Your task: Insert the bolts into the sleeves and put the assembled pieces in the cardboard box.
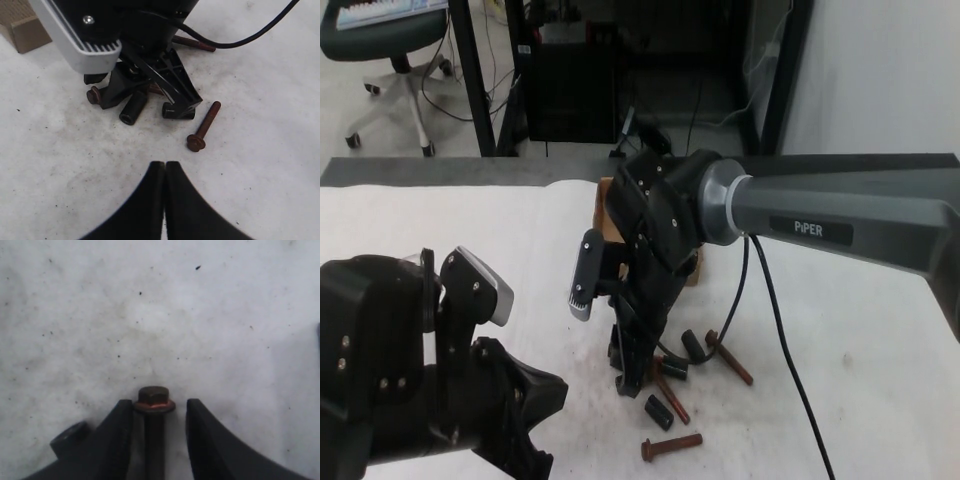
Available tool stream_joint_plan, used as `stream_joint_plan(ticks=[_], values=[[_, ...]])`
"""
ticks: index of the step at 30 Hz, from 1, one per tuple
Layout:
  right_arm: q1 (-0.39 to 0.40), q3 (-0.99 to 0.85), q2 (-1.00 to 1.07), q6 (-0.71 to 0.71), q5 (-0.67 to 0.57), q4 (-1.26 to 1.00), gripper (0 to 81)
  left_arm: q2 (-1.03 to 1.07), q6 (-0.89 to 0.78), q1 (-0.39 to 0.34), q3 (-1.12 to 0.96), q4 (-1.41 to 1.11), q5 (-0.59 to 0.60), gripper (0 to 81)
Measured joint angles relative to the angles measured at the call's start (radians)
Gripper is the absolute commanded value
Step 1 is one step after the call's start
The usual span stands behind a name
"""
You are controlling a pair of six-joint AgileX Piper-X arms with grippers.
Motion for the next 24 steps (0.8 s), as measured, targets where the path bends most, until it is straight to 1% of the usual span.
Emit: stream_joint_plan(ticks=[4, 24], values=[[0.000, 0.000, 0.000, -0.020, 0.000, 0.031, 25.4, 0.000, 0.007, 0.000, 0.000, 0.000, 0.000, 0.3], [0.000, 0.000, 0.000, -0.031, 0.000, -0.022, 26.1, 0.000, 0.007, 0.000, 0.000, 0.000, 0.000, 0.3]])
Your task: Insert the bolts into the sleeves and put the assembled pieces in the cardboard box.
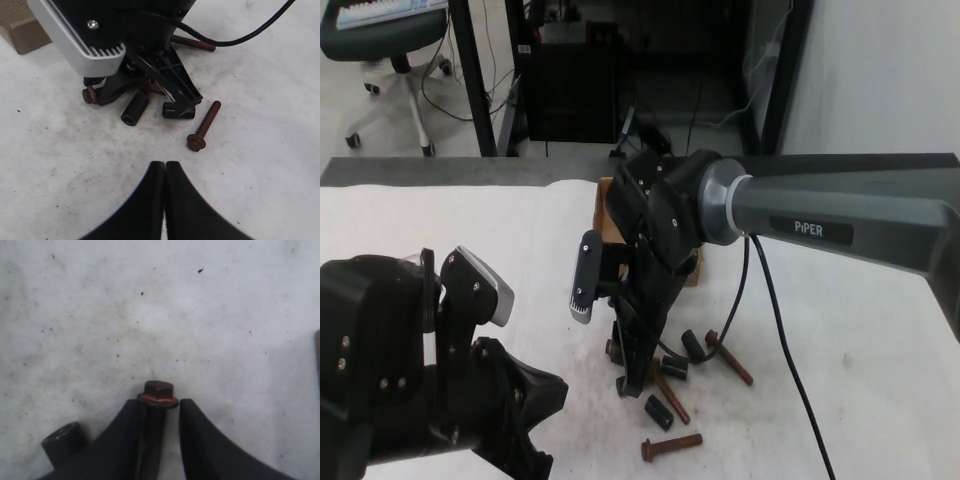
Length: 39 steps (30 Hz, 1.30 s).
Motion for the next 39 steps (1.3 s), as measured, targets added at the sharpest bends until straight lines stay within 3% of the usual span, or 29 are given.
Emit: stream_joint_plan(ticks=[4, 6, 9, 24, 31, 39], values=[[-0.001, 0.000, 0.000, 0.000, 0.000, 0.000, 22.7, 0.000, 0.000, 0.000, 0.000, 0.000, 0.000, 0.3], [0.000, 0.004, 0.000, -0.001, 0.000, 0.000, 16.8, 0.000, 0.000, 0.000, 0.000, 0.000, 0.000, 0.3], [0.000, 0.019, 0.000, -0.003, 0.000, -0.002, 0.7, 0.000, 0.000, 0.000, 0.000, 0.000, 0.000, 0.3], [-0.030, 0.067, -0.102, 0.084, -0.014, -0.056, 0.8, 0.000, 0.000, -0.006, -0.005, 0.048, 0.014, 0.3], [-0.115, 0.067, -0.306, 0.178, -0.099, -0.064, 0.8, 0.000, 0.026, -0.074, -0.096, 0.153, -0.010, 0.3], [-0.283, 0.076, -0.585, 0.315, -0.202, 0.068, 0.8, 0.068, 0.095, -0.146, -0.268, 0.311, -0.088, 0.3]])
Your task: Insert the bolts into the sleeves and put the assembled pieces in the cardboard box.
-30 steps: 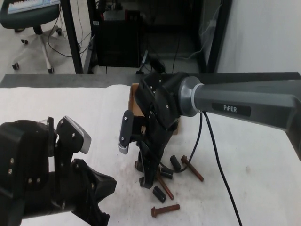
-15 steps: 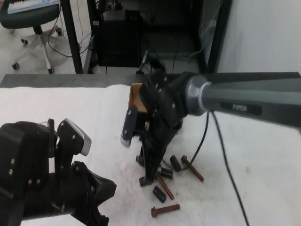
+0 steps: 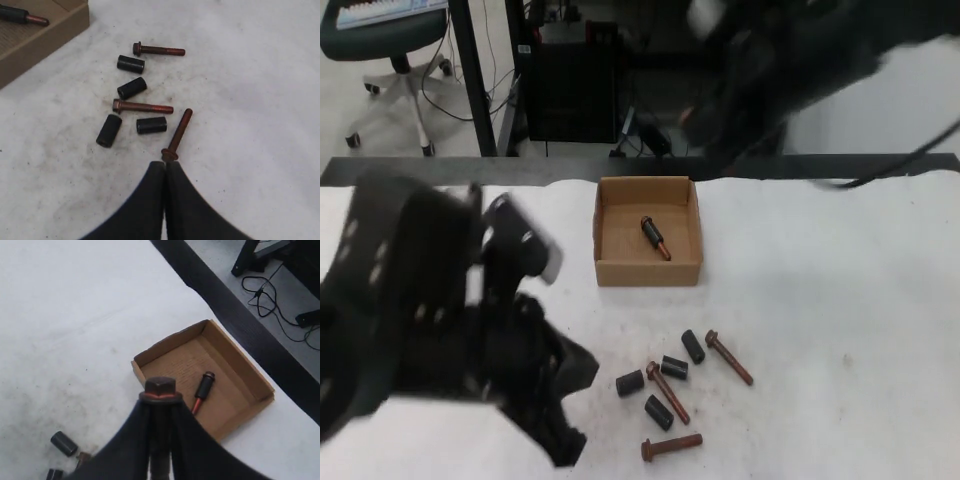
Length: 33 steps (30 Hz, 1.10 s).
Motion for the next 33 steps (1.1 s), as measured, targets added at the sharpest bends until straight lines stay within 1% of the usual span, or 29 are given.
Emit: stream_joint_plan(ticks=[2, 3, 5, 7, 11, 12, 14, 16, 17, 19, 20, 22, 25, 27, 33], values=[[-0.018, 0.017, -0.051, 0.006, -0.008, 0.044, 0.8, 0.067, 0.051, -0.012, -0.067, 0.073, -0.023, 0.3], [-0.026, 0.031, -0.081, 0.007, -0.011, 0.062, 0.8, 0.074, 0.051, -0.012, -0.074, 0.082, -0.025, 0.3], [-0.039, 0.061, -0.139, 0.007, -0.013, 0.080, 0.8, 0.157, 0.112, -0.017, -0.149, 0.166, -0.053, 0.3], [-0.056, 0.096, -0.197, 0.015, -0.012, 0.087, 0.8, 0.196, 0.132, -0.017, -0.194, 0.213, -0.066, 0.3], [-0.080, 0.141, -0.248, 0.030, -0.014, 0.094, 0.8, 0.379, 0.173, -0.025, -0.367, 0.353, -0.100, 0.4], [-0.090, 0.159, -0.268, 0.037, -0.014, 0.094, 0.8, 0.422, 0.177, -0.030, -0.408, 0.372, -0.102, 1.9], [-0.111, 0.205, -0.310, 0.045, -0.024, 0.106, 0.8, 0.519, 0.183, -0.055, -0.500, 0.396, -0.108, 9.8], [-0.143, 0.265, -0.374, 0.056, -0.053, 0.137, 0.8, 0.560, 0.187, -0.072, -0.551, 0.402, -0.108, 22.0], [-0.151, 0.287, -0.394, 0.058, -0.065, 0.146, 0.8, 0.577, 0.187, -0.081, -0.570, 0.402, -0.110, 31.6], [-0.162, 0.325, -0.427, 0.059, -0.080, 0.155, 0.8, 0.600, 0.202, -0.099, -0.594, 0.402, -0.109, 43.3], [-0.167, 0.345, -0.443, 0.059, -0.088, 0.158, 0.8, 0.609, 0.219, -0.110, -0.601, 0.402, -0.112, 46.2], [-0.172, 0.380, -0.464, 0.059, -0.100, 0.163, 0.8, 0.628, 0.252, -0.140, -0.607, 0.402, -0.150, 46.6], [-0.174, 0.446, -0.475, 0.059, -0.120, 0.168, 0.8, 0.646, 0.325, -0.156, -0.607, 0.409, -0.269, 46.6], [-0.174, 0.479, -0.475, 0.061, -0.131, 0.168, 0.8, 0.661, 0.346, -0.157, -0.607, 0.417, -0.294, 46.6], [-0.174, 0.499, -0.475, 0.062, -0.139, 0.198, 0.8, 0.704, 0.357, -0.157, -0.607, 0.414, -0.332, 46.6]])
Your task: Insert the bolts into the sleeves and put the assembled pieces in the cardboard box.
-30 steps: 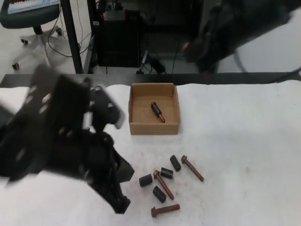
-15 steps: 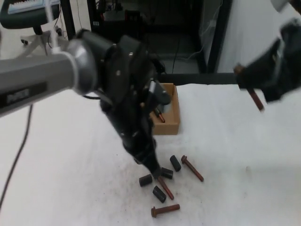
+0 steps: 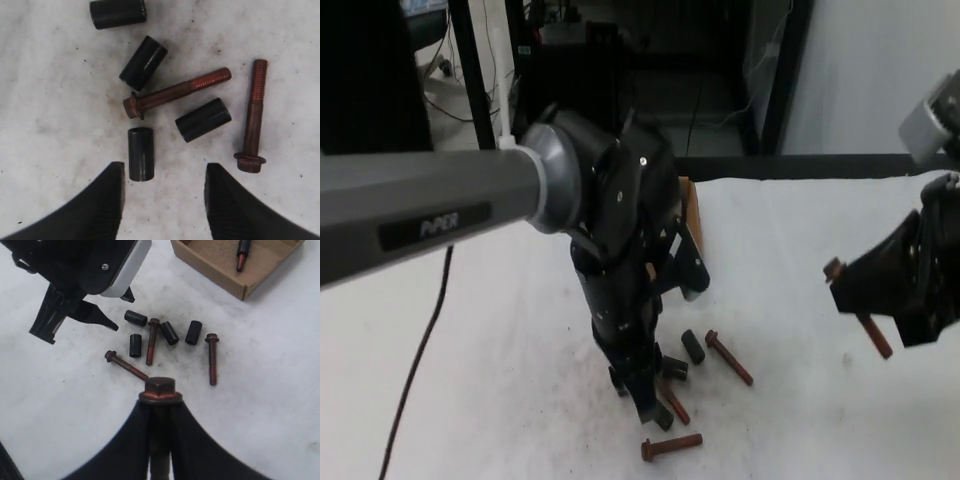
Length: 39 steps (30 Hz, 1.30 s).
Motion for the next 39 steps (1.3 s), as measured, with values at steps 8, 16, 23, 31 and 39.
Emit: stream_joint_plan(ticks=[8, 16, 23, 31, 39], values=[[0.000, 0.002, 0.000, 0.000, 0.000, 0.010, 0.8, 0.039, 0.039, 0.000, 0.000, -0.060, -0.028, 46.5], [0.000, 0.002, 0.000, 0.000, 0.000, 0.021, 0.8, 0.109, 0.035, 0.000, 0.000, -0.067, -0.066, 45.9], [0.000, 0.002, 0.000, 0.000, 0.000, 0.024, 0.8, 0.110, 0.035, 0.000, 0.000, -0.057, -0.074, 45.9], [0.000, 0.002, 0.000, 0.000, 0.000, 0.026, 0.8, 0.110, 0.035, 0.000, 0.000, -0.050, -0.076, 45.9], [0.000, 0.002, 0.000, 0.000, 0.000, 0.026, 0.8, 0.110, 0.035, 0.000, 0.000, -0.064, -0.077, 45.9]])
